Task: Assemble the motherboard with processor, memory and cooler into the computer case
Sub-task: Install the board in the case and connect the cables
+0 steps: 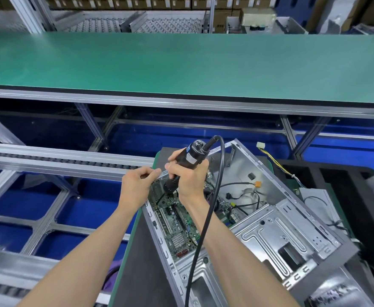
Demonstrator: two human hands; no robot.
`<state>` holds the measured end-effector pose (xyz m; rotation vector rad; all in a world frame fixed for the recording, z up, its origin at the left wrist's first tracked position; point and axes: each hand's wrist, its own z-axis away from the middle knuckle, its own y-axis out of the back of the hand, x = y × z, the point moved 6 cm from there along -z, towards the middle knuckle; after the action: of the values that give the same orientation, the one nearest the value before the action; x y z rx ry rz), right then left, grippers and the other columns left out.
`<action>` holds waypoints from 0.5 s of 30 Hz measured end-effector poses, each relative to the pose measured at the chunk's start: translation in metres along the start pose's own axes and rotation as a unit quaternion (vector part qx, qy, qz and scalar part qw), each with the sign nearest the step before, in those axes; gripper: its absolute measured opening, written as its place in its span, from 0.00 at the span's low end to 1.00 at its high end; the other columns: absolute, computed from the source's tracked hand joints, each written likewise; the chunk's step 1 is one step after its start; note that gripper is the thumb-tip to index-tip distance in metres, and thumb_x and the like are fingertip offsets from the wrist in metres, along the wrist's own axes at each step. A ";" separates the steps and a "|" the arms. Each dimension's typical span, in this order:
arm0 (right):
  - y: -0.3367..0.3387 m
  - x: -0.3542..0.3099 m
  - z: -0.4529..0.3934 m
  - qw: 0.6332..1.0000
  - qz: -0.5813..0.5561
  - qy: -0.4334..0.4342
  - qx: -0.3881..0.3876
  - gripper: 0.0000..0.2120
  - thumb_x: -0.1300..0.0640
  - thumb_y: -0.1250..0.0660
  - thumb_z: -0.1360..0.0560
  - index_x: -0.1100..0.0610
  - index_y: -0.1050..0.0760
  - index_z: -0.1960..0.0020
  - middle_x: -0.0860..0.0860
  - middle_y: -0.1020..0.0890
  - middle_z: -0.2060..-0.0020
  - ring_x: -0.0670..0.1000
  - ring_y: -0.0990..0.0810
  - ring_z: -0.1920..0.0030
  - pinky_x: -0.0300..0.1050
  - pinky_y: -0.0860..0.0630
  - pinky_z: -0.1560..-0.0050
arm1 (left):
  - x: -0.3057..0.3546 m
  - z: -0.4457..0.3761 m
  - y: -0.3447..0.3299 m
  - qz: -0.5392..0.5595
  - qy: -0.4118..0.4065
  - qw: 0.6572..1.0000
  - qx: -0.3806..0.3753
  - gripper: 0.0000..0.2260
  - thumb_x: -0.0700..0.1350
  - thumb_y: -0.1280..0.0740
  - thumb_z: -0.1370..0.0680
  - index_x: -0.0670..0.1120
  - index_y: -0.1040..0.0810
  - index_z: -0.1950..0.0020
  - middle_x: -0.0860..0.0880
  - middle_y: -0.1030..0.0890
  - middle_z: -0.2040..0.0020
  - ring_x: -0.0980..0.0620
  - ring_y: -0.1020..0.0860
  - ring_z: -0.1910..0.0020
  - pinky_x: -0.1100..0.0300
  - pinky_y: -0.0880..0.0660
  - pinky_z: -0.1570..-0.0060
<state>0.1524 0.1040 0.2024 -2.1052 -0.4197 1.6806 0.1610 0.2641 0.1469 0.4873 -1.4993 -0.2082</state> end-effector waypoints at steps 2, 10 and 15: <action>-0.001 0.004 0.000 1.000 0.006 -0.003 0.001 0.09 0.73 0.33 0.36 0.60 0.23 0.63 0.50 0.23 0.71 0.50 0.30 0.75 0.41 0.30 0.71 | 0.001 0.000 0.000 0.001 -0.005 1.000 0.001 0.11 0.54 0.29 0.22 0.51 0.15 0.62 0.47 0.18 0.67 0.55 0.28 0.68 0.56 0.30 0.66; -0.004 0.013 0.000 1.000 0.023 -0.008 -0.014 0.09 0.72 0.32 0.37 0.60 0.23 0.62 0.54 0.24 0.70 0.52 0.31 0.74 0.45 0.31 0.70 | -0.001 -0.001 0.001 0.003 -0.015 1.000 0.000 0.13 0.57 0.30 0.23 0.52 0.16 0.64 0.49 0.20 0.69 0.56 0.30 0.69 0.54 0.32 0.67; -0.025 0.005 0.001 0.985 0.094 0.005 -0.146 0.09 0.74 0.31 0.37 0.63 0.23 0.62 0.53 0.21 0.68 0.52 0.25 0.70 0.45 0.27 0.67 | 0.000 0.002 -0.001 0.038 -0.001 0.999 -0.018 0.08 0.53 0.32 0.25 0.54 0.14 0.57 0.46 0.15 0.61 0.51 0.25 0.65 0.47 0.24 0.67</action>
<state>0.1530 0.1284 0.2099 -2.4311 -0.5040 1.8041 0.1592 0.2628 0.1465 0.4006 -1.5109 -0.1753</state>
